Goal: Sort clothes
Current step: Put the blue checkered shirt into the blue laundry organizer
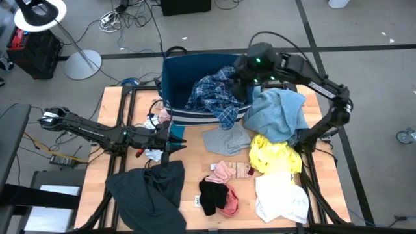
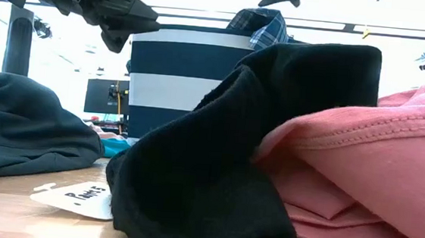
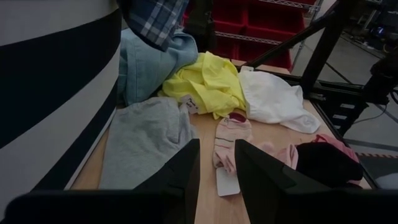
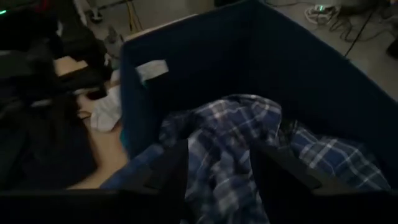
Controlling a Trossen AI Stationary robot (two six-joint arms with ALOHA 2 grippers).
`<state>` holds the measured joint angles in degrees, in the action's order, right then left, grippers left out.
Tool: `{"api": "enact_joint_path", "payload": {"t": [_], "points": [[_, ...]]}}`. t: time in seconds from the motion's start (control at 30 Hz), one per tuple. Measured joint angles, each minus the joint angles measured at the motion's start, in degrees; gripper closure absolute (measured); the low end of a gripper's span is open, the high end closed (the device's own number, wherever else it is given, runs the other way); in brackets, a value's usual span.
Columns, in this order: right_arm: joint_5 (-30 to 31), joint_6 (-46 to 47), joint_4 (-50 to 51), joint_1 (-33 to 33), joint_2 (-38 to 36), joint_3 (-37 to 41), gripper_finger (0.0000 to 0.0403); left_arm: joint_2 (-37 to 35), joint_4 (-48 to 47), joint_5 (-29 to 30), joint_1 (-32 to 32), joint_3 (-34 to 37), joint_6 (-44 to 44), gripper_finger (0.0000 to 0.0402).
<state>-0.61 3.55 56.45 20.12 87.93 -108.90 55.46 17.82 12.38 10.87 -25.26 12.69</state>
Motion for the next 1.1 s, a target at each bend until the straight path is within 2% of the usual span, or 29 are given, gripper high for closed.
{"api": "enact_joint_path", "payload": {"t": [0.27,0.43,0.57,0.7,0.8,0.93,1.1], "points": [[10.36,2.58,0.58,-14.24,-3.71,9.43,0.0236,0.02,0.29,0.02,-0.01,0.00,0.39,0.0296],[19.12,5.16,-5.28,-21.84,-4.84,18.85,0.0238,0.02,0.22,0.02,0.00,0.00,1.09,0.0296],[28.53,5.75,-9.54,-25.57,-4.72,24.29,0.0241,0.02,0.24,0.02,0.00,0.00,1.09,0.0296],[38.66,5.46,-11.47,-26.54,-3.57,26.48,0.0249,0.15,0.35,0.02,0.00,0.00,1.10,0.0296],[40.03,4.87,-12.97,-25.88,-3.07,26.79,0.0280,0.17,0.43,0.02,-0.02,-0.01,1.11,0.0296],[40.05,0.14,-16.02,-24.71,-2.91,26.81,0.0379,0.17,0.48,0.02,0.00,0.00,1.09,0.0296],[37.79,-7.88,-24.77,-22.20,-3.25,25.40,0.0397,0.17,0.40,0.02,0.00,-0.01,1.09,0.0296]]}}
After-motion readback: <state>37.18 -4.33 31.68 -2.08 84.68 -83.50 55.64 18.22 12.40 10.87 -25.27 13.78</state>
